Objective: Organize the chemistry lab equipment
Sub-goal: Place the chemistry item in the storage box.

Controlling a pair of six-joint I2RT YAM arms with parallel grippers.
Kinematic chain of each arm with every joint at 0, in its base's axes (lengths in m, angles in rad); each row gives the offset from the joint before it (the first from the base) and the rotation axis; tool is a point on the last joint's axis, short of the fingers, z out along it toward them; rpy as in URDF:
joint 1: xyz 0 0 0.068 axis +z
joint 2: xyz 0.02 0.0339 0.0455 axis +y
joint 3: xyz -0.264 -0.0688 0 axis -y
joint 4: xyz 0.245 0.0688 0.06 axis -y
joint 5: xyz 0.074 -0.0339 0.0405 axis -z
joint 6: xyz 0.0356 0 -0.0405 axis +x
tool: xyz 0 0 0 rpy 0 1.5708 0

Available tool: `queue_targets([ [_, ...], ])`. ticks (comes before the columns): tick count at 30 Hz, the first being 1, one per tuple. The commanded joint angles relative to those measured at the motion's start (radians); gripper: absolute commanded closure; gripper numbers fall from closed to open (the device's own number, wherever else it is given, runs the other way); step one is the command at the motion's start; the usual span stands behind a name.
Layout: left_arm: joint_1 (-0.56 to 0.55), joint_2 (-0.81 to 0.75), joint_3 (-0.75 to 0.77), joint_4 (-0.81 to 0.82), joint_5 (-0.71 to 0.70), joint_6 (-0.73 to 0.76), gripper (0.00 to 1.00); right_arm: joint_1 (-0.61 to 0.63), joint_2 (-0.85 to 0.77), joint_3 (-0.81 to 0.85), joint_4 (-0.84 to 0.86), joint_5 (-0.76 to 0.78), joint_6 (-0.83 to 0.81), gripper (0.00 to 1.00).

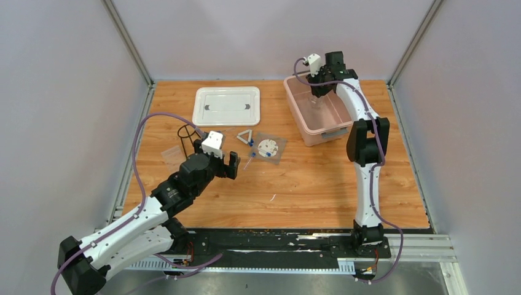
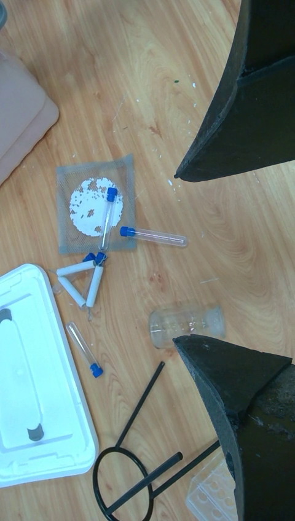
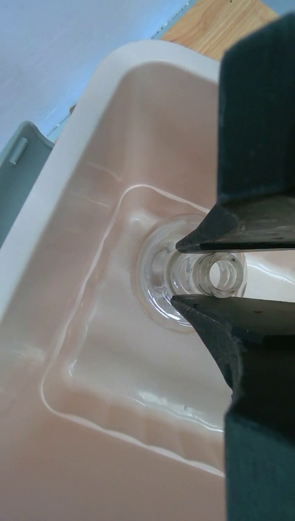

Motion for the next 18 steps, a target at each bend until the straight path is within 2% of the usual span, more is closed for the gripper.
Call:
queue_targets([
  [1,0.004,0.003,0.007,0.043,-0.011,0.005,0.00,0.000,0.027,0.075,0.088,0.054,-0.002,0.97],
  [9,0.004,0.006,0.006,0.042,-0.008,-0.002,0.00,-0.002,0.058,0.076,0.090,0.052,0.004,0.85],
  [15,0.005,0.002,0.005,0.042,0.001,-0.011,0.00,-0.008,0.028,0.076,0.082,0.030,0.021,0.58],
  [18,0.005,0.004,0.003,0.046,0.014,-0.017,0.00,-0.016,-0.011,0.068,0.075,0.001,0.036,0.48],
])
